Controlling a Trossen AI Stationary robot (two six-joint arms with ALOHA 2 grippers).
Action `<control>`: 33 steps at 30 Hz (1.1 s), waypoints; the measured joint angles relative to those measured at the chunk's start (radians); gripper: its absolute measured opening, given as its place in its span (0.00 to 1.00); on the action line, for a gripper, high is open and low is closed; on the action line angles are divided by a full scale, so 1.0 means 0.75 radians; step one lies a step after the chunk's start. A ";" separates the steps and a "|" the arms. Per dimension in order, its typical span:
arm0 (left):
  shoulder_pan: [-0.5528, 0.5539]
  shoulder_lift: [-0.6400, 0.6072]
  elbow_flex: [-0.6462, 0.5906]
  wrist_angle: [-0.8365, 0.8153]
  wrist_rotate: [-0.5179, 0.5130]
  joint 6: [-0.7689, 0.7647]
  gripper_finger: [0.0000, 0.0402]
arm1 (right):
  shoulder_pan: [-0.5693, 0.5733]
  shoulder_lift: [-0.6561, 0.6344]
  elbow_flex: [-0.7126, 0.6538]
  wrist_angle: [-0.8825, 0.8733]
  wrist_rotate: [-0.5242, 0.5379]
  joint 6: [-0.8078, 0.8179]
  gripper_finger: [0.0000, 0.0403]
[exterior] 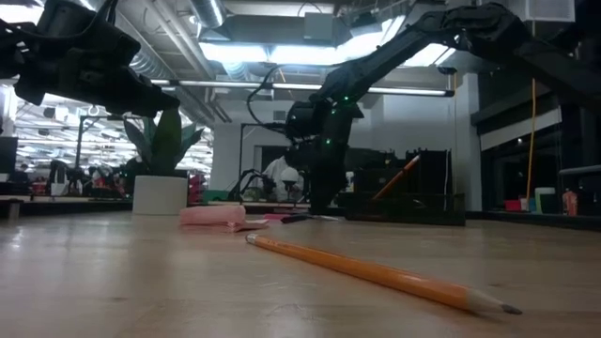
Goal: Pick and place office supplies into organizer
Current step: Put the black scissors into the black desk organizer
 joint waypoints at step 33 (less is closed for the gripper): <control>-0.001 0.025 0.000 0.122 -0.100 -0.084 0.01 | 0.287 -0.193 0.070 0.033 0.078 -0.148 0.01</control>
